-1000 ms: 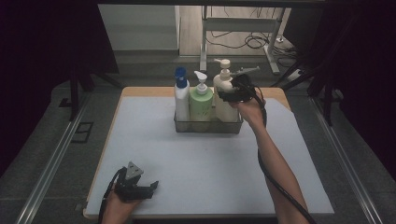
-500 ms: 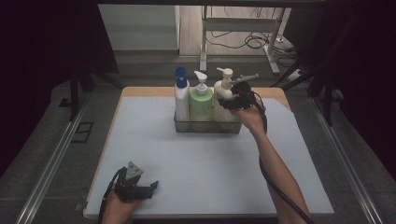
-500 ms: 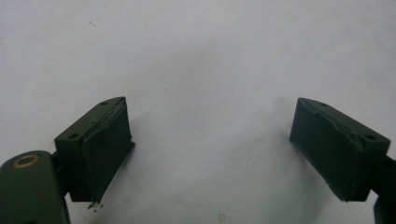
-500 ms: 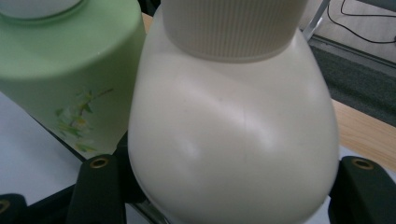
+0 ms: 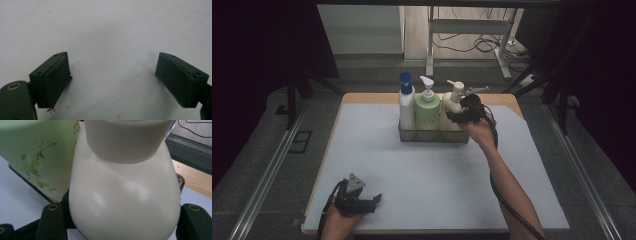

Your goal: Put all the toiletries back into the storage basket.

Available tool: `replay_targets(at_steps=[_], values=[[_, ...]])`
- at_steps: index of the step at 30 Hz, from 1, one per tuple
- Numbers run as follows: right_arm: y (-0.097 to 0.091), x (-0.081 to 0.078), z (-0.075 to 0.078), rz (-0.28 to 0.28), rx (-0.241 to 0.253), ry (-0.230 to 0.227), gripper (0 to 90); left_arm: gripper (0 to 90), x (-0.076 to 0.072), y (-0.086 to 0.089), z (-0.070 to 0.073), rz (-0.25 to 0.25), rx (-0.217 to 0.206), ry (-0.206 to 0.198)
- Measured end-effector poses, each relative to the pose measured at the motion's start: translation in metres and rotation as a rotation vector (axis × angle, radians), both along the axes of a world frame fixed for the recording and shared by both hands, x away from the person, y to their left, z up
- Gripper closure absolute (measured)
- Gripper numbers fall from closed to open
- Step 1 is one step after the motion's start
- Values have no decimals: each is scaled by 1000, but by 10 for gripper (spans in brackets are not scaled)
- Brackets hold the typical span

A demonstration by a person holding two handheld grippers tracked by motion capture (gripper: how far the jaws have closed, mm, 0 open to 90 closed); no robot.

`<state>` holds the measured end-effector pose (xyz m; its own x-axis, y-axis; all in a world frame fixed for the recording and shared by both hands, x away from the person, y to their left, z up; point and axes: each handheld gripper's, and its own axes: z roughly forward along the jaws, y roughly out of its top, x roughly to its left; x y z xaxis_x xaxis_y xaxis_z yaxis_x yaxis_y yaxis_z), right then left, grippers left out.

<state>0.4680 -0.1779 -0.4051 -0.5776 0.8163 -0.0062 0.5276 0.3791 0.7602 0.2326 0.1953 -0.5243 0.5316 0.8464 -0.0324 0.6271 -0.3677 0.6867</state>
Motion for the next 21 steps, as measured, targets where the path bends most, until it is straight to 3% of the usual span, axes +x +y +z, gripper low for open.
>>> replay_targets(at_steps=[17, 21], values=[[1, 2, 0, 8, -14, 6, 349, 122, 0, 0, 0, 0, 1, -1], [-1, 2, 0, 21, 2, 8, 312, 122, 0, 0, 0, 0, 1, -1]])
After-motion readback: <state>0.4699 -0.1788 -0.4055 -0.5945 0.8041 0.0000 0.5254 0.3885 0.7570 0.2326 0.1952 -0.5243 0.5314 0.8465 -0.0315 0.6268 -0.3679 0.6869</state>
